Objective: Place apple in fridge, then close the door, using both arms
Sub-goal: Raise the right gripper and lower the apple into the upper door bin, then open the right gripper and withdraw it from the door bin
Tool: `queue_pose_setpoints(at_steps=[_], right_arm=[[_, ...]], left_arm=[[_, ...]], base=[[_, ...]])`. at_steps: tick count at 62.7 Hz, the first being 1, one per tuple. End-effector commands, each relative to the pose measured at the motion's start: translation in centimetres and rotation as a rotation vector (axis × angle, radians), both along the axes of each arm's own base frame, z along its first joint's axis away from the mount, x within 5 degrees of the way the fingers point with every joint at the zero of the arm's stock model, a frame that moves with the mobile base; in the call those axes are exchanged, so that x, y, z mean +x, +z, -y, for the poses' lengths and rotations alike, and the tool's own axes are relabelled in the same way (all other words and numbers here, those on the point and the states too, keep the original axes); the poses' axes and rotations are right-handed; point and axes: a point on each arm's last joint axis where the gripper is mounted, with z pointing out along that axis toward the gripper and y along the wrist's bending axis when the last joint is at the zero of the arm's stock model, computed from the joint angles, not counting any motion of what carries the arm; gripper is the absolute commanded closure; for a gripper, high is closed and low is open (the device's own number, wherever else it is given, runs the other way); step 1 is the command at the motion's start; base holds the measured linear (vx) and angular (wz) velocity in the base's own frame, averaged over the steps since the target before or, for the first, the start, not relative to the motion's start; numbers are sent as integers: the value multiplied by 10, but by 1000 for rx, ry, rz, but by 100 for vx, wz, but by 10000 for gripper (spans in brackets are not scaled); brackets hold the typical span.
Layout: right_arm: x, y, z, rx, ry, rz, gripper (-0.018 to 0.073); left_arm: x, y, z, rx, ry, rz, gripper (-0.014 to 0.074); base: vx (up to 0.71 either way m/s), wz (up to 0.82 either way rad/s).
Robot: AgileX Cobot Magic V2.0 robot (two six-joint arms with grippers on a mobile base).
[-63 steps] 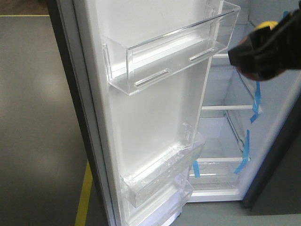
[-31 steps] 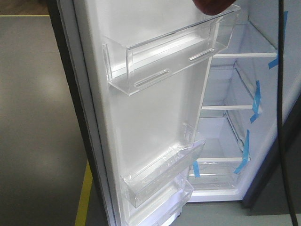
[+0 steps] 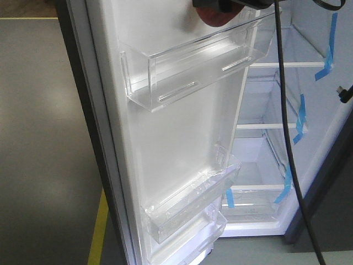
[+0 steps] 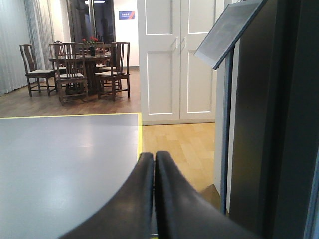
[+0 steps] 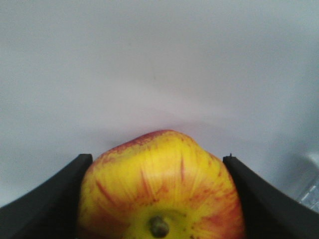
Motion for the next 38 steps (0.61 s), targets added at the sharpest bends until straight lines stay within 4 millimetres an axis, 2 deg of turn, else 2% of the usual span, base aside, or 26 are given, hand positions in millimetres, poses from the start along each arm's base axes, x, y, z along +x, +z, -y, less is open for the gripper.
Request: queue_pose_setpoints(at_steps=[1, 12, 26, 38], right_arm=[[-9, 25, 5, 54, -17, 97, 189], [-10, 18, 4, 26, 11, 43, 97], [-12, 20, 4, 32, 9, 43, -39], [-28, 36, 8, 42, 10, 81, -48]], left_arm=[[-1, 0, 0, -11, 1, 66, 603], [-1, 0, 0, -11, 1, 66, 603], [-1, 0, 0, -11, 1, 66, 603], [-1, 0, 0, -11, 1, 66, 603]], base=[[0, 0], [0, 0], [0, 0], [0, 0]])
